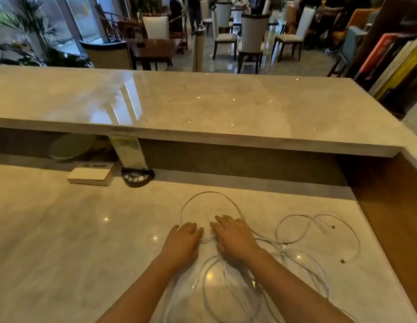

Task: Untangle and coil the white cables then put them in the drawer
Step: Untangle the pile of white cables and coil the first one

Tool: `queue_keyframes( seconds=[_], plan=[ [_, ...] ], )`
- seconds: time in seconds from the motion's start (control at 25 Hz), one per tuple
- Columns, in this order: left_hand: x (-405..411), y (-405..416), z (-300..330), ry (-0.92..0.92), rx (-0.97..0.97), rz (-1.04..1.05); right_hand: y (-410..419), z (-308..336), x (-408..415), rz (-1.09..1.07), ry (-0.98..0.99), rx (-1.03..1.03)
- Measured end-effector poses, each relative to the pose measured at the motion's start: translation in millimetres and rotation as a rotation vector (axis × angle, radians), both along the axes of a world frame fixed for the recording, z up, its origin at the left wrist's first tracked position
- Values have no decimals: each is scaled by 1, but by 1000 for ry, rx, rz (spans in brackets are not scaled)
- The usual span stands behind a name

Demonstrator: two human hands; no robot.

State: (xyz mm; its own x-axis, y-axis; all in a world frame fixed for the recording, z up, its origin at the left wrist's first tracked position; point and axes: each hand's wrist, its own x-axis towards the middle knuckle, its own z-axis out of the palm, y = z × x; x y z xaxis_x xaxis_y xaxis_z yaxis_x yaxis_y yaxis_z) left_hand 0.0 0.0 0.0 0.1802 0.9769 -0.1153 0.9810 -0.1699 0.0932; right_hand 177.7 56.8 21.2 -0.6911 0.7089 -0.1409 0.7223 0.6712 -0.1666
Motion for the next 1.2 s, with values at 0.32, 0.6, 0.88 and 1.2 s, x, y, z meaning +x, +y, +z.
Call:
queue_keyframes(
  seconds=[0.32,0.6,0.88,1.2],
  plan=[
    [-2,-15,-11,-67,100,45,-5,-29,-13,55,4,125],
    [-13,-12,0,-256,152,71,-3,-17,-4,-57,393,-139],
    [6,18,81,-733,129,103,21,64,45,-400,873,-142],
    [-17,28,103,-796,-85,275,48,88,134,-696,798,297]
  ],
)
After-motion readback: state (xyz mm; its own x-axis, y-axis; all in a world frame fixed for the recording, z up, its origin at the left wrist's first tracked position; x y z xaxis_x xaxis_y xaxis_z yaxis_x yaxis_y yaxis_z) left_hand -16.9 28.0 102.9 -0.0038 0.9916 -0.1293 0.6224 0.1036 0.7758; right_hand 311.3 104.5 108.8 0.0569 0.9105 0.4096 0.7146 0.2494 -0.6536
